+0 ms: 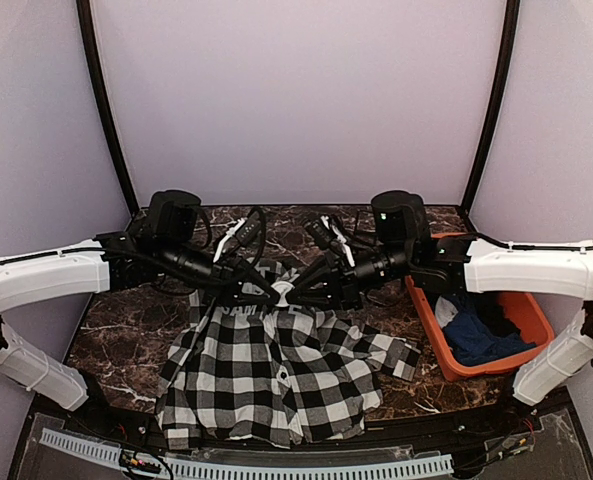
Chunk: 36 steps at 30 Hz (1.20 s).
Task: Pin the brooch onto the clothing
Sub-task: Pass from the right arm to the left, then pass from the left arm to the right
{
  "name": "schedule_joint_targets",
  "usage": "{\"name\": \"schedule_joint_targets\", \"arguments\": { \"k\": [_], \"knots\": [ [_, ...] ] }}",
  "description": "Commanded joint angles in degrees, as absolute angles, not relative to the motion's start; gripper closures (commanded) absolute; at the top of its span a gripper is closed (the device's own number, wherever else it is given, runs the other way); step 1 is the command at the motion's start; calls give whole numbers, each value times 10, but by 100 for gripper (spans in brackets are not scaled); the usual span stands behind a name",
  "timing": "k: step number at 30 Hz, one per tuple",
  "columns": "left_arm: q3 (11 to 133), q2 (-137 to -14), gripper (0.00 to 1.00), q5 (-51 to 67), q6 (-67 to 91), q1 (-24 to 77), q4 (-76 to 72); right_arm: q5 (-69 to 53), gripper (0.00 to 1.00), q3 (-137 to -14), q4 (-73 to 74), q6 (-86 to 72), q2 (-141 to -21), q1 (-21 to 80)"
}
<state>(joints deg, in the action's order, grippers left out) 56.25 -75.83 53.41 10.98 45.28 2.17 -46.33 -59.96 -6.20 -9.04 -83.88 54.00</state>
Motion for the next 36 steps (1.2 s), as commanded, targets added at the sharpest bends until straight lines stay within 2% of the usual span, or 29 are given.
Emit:
{"name": "schedule_joint_targets", "arguments": {
  "k": [1, 6, 11, 15, 18, 36],
  "knots": [
    [561, -744, 99, 536, 110, 455, 15, -465, 85, -592, -74, -86, -826, 537],
    [566, -748, 99, 543, 107, 455, 22, -466, 95, -591, -74, -87, -823, 532],
    [568, -744, 99, 537, 101, 455, 30, -479, 100, -587, -77, -81, -819, 530],
    [571, -744, 99, 539, 99, 455, 33, -480, 91, -584, -80, -80, -814, 528],
    [572, -745, 99, 540, 97, 455, 37, -483, 89, -582, -80, -78, -811, 526],
    [578, -747, 99, 536, 100, 455, 34, -478, 83, -578, -85, -89, -823, 524]
  ]
}}
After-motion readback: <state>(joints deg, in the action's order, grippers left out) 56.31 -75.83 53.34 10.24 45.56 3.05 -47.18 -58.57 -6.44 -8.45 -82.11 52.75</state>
